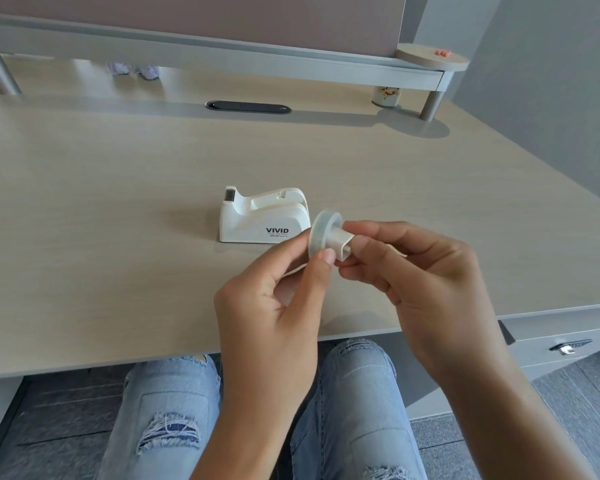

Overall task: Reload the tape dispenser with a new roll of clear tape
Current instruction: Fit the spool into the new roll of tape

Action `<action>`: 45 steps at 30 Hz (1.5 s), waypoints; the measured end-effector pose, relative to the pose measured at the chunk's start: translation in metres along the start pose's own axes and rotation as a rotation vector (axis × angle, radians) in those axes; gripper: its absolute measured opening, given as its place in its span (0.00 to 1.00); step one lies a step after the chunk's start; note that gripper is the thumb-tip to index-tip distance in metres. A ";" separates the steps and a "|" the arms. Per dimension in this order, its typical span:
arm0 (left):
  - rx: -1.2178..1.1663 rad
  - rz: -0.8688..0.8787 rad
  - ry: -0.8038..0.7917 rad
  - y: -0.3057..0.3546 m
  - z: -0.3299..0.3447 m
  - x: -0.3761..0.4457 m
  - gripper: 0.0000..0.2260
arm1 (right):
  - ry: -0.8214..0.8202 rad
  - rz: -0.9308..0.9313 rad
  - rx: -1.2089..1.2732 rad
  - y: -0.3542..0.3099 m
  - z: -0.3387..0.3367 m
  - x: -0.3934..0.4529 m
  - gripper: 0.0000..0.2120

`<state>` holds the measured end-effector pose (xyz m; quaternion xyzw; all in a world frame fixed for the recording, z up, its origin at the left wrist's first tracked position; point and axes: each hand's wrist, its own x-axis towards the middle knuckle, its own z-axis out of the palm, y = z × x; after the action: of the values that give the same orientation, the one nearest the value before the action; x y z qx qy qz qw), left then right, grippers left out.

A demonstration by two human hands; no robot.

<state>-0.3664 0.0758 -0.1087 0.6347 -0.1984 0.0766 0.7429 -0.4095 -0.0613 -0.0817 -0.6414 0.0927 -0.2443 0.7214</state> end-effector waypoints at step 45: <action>-0.083 0.000 -0.023 -0.003 0.000 -0.005 0.13 | -0.156 -0.346 -0.484 -0.013 -0.005 0.012 0.08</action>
<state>-0.3693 0.0760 -0.1137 0.6041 -0.2100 0.0611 0.7663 -0.4046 -0.0718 -0.0676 -0.8175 -0.0181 -0.2845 0.5004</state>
